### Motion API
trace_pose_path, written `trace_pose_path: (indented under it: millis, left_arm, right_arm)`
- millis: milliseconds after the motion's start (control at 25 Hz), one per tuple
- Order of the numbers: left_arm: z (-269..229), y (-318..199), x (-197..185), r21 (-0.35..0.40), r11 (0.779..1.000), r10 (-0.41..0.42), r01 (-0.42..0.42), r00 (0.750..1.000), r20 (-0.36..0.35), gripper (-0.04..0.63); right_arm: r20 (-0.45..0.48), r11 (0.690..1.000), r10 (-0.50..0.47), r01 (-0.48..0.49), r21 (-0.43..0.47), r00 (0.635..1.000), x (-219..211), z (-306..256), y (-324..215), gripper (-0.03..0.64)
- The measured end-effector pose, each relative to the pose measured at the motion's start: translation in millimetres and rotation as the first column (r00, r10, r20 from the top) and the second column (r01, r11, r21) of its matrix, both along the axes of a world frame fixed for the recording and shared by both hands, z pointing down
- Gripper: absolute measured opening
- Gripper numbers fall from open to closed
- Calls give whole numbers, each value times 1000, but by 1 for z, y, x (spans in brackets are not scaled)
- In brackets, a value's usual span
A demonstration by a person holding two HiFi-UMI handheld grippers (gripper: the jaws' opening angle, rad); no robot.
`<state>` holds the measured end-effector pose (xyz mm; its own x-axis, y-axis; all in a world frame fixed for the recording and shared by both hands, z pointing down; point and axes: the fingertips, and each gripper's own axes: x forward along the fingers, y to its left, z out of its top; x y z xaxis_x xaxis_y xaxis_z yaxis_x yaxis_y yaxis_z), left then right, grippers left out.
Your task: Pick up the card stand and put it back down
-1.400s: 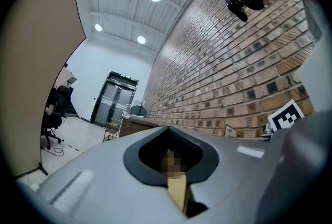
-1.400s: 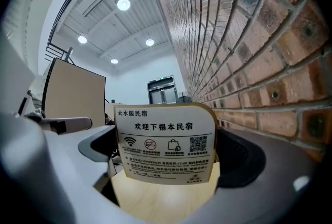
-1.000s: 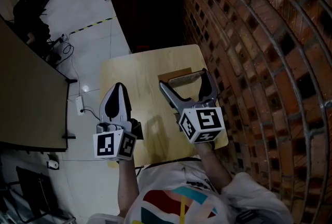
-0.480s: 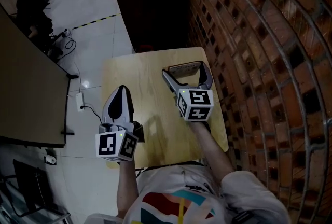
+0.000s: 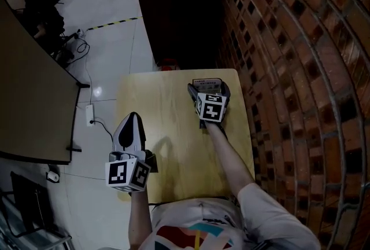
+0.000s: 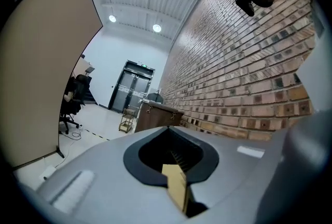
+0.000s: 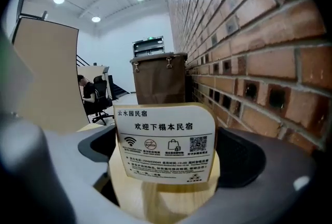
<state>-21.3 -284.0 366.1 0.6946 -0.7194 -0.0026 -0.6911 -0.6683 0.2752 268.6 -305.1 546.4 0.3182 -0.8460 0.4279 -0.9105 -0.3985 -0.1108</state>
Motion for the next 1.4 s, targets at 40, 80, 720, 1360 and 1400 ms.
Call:
trace_pose_path:
  millis: [40,80,720,1360,1400]
  left_arm:
    - [3,-5,-1,-10,1000,-8,8,1000,3,5]
    - [5,-9,-2,-20,1000,-13,13,1000,4,5]
    - [21,-21,3,-62,998,-16,16,1000,-8,5]
    - [-11,18,-4,8,1000,14,-13,999,-45,5]
    - [-14,24,-4,17,1000,20,-19,999,-38,5]
  right_arm:
    - [14,1000,8,-8,-9,1000,2,6,-5,575]
    - [22,1000,13,-13,-14,1000,4,10,-9,575]
    - [-24,1000,-6,5,-30,1000,10,20,-29,575]
    - [-104,968,-59,83,238,993,-38,-104,56,0]
    - [-85,949,-90,112,295,992,-47,-121,66,0]
